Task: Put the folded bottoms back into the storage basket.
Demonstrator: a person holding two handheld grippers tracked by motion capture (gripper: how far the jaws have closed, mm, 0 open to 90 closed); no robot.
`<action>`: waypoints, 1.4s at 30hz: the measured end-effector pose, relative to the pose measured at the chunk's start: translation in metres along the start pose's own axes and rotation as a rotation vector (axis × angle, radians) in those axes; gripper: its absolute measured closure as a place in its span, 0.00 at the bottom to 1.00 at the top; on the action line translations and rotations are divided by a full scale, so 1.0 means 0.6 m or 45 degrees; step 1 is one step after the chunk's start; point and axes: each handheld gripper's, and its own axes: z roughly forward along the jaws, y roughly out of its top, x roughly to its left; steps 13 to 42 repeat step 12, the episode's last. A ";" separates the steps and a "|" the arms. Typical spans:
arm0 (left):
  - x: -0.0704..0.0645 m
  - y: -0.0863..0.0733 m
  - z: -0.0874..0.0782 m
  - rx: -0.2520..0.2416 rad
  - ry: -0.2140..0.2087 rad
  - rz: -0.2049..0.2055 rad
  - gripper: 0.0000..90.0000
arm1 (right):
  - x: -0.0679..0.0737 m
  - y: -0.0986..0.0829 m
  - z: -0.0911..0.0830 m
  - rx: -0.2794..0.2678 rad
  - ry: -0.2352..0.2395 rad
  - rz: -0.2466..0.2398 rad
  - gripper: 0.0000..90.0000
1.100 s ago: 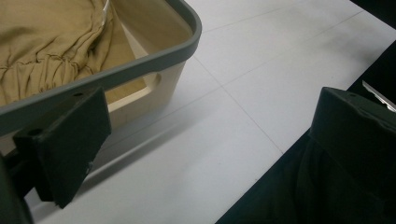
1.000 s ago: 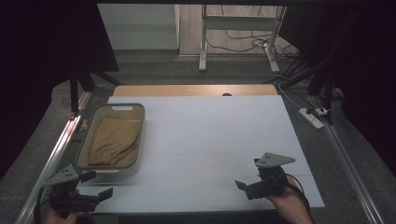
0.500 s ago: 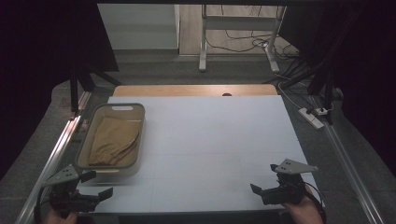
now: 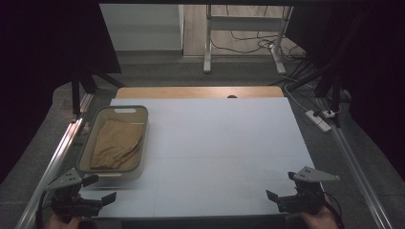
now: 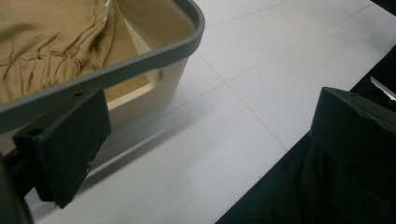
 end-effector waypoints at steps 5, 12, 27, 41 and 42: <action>0.000 -0.001 0.000 0.003 0.006 -0.004 0.00 | -0.001 -0.007 -0.012 0.017 -0.035 0.016 0.00; 0.000 0.002 0.002 0.011 0.020 -0.016 0.00 | -0.001 -0.016 -0.021 0.042 -0.053 0.034 0.00; 0.000 0.002 0.002 0.011 0.020 -0.016 0.00 | -0.001 -0.016 -0.021 0.042 -0.053 0.034 0.00; 0.000 0.002 0.002 0.011 0.020 -0.016 0.00 | -0.001 -0.016 -0.021 0.042 -0.053 0.034 0.00; 0.000 0.002 0.002 0.011 0.020 -0.016 0.00 | -0.001 -0.016 -0.021 0.042 -0.053 0.034 0.00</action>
